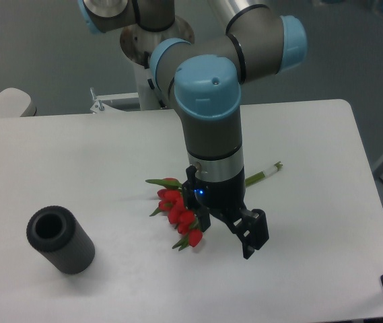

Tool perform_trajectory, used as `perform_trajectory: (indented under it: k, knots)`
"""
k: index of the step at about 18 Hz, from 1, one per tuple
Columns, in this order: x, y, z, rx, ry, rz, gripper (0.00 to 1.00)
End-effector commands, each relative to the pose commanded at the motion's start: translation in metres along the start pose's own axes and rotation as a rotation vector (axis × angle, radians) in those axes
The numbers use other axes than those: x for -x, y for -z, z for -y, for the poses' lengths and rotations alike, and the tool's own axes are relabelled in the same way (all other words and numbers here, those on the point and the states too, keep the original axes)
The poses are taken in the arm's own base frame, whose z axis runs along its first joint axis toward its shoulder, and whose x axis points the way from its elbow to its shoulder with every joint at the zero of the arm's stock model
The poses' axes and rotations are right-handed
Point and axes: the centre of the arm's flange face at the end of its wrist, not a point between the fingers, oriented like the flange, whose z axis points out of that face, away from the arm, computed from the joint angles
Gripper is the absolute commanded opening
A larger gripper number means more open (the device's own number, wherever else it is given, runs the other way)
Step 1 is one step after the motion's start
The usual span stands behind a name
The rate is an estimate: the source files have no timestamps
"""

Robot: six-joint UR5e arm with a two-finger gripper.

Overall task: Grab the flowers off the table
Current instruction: 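Move the open gripper over the green tulip stems below the blooms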

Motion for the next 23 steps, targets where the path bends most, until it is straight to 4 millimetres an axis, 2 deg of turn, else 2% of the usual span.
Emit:
perform_trajectory:
  k: [7, 12, 18, 23]
  knots:
    - [-0.007, -0.005, -0.004, 0.008, -0.003, -0.016, 1.00]
    - [-0.022, -0.011, -0.019, 0.034, -0.017, -0.047, 1.00]
    - [-0.035, -0.020, -0.053, 0.130, -0.095, -0.066, 1.00]
    - [-0.045, -0.028, -0.064, 0.161, -0.108, -0.135, 1.00]
